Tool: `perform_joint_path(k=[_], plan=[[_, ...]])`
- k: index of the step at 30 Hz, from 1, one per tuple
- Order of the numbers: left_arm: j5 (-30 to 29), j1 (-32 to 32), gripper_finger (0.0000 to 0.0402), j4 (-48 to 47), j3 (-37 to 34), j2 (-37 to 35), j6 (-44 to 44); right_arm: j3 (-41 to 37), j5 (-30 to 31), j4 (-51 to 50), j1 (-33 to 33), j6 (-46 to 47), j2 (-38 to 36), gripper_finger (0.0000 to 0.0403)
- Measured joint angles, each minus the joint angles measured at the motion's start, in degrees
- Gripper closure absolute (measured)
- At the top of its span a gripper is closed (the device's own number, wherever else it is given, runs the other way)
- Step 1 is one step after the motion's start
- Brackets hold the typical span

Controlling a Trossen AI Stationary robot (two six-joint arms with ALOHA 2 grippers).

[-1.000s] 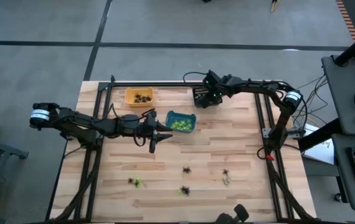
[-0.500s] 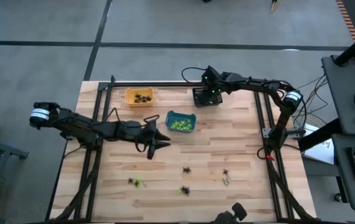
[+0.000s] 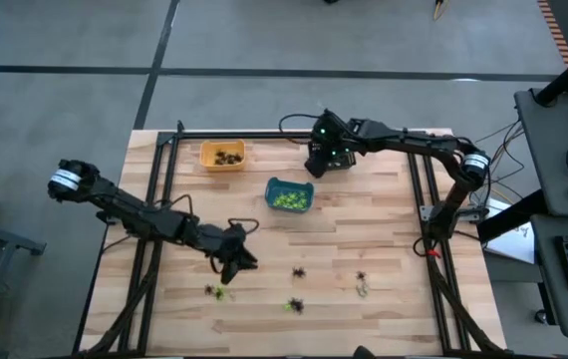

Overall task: Sort Halloween decoration
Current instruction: Put the black spider toy into the yellow bin

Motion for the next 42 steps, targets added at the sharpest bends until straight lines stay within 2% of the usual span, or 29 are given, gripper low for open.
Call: perform_joint_path(k=[12, 16, 29, 42], plan=[[0.0, -12.4, 0.0325, -14.1, 0.0, 0.0, -32.5, 0.0, 0.9, 0.1, 7.2, -2.5, -3.8, 0.0304], [-0.1, -15.2, 0.0325, -16.6, 0.0, 0.0, -39.8, -0.1, 0.9, 0.2, 8.2, -2.7, -3.8, 0.0305], [-2.9, -16.1, 0.0325, -25.6, 0.0, 0.1, -46.2, -0.2, 0.9, 1.0, 8.8, -2.7, -3.8, 0.0309], [5.2, -16.2, 0.0325, -27.7, 0.0, 0.1, -48.4, -0.4, 0.9, 1.1, 9.7, -1.5, -3.8, 0.0307]])
